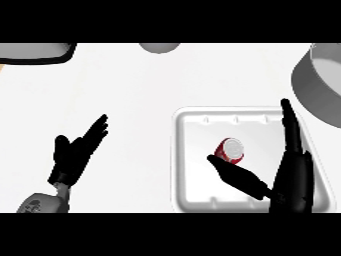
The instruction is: Pick the can from the tray and place it in the pot
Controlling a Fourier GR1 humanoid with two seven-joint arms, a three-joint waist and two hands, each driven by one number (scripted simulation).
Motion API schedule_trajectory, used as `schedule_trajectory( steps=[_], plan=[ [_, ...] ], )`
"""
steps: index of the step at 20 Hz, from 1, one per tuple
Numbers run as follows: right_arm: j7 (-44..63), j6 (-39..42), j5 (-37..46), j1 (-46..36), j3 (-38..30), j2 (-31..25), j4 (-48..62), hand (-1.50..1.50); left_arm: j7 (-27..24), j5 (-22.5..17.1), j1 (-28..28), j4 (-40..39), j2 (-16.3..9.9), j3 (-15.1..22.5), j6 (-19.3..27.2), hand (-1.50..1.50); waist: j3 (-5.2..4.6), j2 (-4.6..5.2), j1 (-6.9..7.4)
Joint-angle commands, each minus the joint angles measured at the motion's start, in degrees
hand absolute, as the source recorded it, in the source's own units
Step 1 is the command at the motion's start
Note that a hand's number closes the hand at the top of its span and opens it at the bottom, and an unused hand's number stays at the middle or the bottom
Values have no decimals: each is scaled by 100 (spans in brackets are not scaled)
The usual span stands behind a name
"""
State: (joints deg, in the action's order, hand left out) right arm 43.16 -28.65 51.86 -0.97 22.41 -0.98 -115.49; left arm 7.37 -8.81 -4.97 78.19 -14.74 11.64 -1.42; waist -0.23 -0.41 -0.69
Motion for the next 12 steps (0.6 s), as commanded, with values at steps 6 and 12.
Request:
schedule_trajectory(
  steps=[6,12],
  plan=[
    [2118,993,-636,-790,-56,96,325,-150,159,34,-80,133,5,-34,-107,0,22,54,110],
    [1837,1589,-1176,-733,-198,95,982,-150,-37,125,108,153,54,-33,-184,0,23,42,102]
  ],
)
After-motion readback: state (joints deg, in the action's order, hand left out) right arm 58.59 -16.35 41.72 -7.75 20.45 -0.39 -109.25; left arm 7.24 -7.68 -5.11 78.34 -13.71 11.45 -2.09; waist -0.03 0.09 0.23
